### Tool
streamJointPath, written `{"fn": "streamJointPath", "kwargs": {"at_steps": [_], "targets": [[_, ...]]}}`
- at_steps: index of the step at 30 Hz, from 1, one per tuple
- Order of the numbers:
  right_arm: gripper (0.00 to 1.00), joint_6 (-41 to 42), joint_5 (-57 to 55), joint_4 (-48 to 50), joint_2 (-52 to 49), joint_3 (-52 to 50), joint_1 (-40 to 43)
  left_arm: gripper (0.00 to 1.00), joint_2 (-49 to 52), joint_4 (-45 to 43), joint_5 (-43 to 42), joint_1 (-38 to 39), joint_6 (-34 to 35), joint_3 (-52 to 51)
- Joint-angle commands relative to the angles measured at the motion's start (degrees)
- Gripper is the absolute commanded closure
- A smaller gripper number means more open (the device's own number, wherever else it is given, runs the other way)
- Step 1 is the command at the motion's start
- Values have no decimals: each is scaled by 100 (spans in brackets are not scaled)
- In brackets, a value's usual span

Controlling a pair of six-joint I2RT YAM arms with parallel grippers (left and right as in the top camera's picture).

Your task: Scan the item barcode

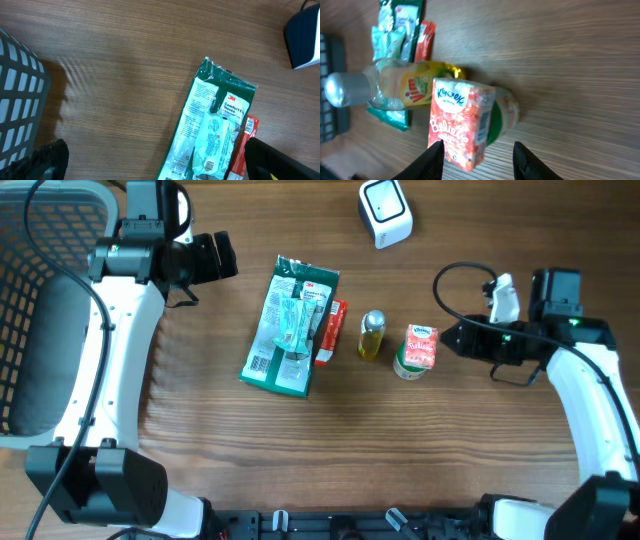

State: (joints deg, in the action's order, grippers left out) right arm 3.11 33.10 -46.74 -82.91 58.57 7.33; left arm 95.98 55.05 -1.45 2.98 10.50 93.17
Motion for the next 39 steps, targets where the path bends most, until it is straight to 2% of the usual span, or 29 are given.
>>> {"fn": "streamJointPath", "kwargs": {"at_steps": [1, 7, 36, 39], "targets": [[58, -111, 579, 328, -264, -271, 20, 0, 37, -13, -46, -26, -68, 4], [64, -96, 750, 487, -444, -380, 13, 0, 37, -13, -48, -26, -68, 4], [66, 33, 813, 323, -673, -385, -42, 0, 37, -13, -46, -26, -68, 4], [69, 31, 815, 323, -673, -385, -42, 0, 37, -13, -46, -26, -68, 4]]}}
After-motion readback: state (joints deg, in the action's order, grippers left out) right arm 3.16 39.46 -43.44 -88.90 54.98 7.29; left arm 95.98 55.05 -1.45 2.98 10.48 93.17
